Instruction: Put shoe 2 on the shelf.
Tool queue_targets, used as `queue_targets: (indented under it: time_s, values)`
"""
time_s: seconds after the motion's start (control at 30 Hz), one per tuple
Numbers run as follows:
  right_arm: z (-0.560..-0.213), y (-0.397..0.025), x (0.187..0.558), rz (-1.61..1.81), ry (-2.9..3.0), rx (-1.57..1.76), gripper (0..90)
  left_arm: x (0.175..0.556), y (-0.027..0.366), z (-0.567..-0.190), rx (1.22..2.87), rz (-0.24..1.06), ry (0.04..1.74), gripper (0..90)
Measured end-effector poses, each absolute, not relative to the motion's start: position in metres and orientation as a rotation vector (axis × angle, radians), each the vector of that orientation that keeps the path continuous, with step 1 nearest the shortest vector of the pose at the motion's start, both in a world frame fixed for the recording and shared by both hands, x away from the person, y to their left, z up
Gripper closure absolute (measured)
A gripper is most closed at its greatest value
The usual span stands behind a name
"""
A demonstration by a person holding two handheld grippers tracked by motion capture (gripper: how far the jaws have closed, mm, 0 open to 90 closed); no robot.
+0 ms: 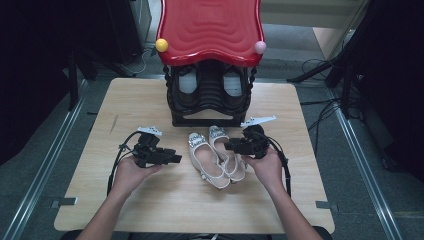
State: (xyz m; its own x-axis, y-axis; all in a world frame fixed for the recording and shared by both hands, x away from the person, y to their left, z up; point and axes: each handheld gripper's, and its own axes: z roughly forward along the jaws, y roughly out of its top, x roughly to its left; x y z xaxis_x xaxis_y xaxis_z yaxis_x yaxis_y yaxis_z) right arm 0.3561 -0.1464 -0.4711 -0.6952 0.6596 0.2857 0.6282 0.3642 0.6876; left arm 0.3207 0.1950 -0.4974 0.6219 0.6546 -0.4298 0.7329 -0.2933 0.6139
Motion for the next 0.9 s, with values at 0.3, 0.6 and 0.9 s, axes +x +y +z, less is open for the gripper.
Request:
queue_targets:
  time_s: [0.3, 0.6, 0.9]
  values:
    - [-0.470, -0.132, 0.356, 1.221, 2.590, 1.211, 67.1, 0.321, 0.201, -0.495, 2.020, -0.110, 1.108, 49.9]
    - [-0.473, -0.111, 0.359, 1.118, 2.669, 1.212, 67.7, 0.323, 0.206, -0.493, 2.014, -0.105, 1.107, 49.6]
    - [-0.478, -0.095, 0.364, 1.003, 2.739, 1.236, 66.1, 0.328, 0.205, -0.492, 2.014, -0.104, 1.105, 49.5]
